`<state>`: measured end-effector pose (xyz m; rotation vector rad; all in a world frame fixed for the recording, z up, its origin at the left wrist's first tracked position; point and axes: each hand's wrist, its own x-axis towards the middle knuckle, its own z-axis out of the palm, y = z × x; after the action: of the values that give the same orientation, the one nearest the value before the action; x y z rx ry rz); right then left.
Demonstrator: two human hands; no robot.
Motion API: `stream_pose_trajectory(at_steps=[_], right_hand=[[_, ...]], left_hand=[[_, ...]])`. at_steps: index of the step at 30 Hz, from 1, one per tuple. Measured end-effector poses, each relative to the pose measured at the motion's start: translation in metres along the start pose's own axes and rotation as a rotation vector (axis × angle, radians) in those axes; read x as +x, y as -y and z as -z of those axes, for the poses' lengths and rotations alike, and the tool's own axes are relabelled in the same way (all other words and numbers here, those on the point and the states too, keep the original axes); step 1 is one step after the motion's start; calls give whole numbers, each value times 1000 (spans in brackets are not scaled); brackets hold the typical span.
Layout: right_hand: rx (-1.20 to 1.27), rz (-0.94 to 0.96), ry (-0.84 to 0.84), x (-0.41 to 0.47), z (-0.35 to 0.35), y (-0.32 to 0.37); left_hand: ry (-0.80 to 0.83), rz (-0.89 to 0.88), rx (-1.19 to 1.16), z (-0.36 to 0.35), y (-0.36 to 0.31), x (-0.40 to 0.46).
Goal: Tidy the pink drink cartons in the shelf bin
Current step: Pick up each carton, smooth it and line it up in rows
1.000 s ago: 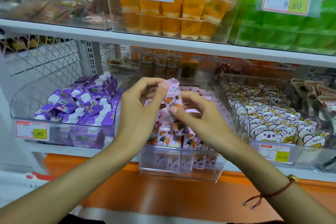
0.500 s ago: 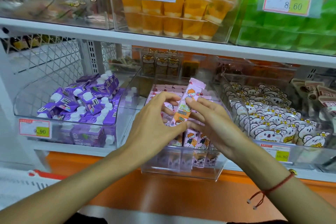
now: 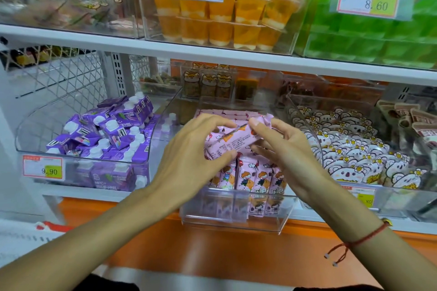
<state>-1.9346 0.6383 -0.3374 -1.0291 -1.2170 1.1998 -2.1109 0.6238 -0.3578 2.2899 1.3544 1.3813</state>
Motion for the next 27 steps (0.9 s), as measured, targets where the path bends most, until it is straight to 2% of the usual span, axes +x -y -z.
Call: stream_pose_trajectory(at_steps=[9, 14, 16, 21, 27], right_hand=[[-11, 11, -10, -2, 1, 1], [36, 55, 204, -2, 3, 5], [32, 83, 202, -1, 3, 5], [-104, 152, 127, -3, 2, 2], [-310, 449, 152, -13, -6, 6]], left_hand=[[-10, 14, -10, 1, 0, 0], [87, 171, -342, -1, -2, 3], [103, 199, -396, -1, -3, 4], [122, 161, -296, -1, 2, 3], [-55, 71, -222, -2, 6, 3]])
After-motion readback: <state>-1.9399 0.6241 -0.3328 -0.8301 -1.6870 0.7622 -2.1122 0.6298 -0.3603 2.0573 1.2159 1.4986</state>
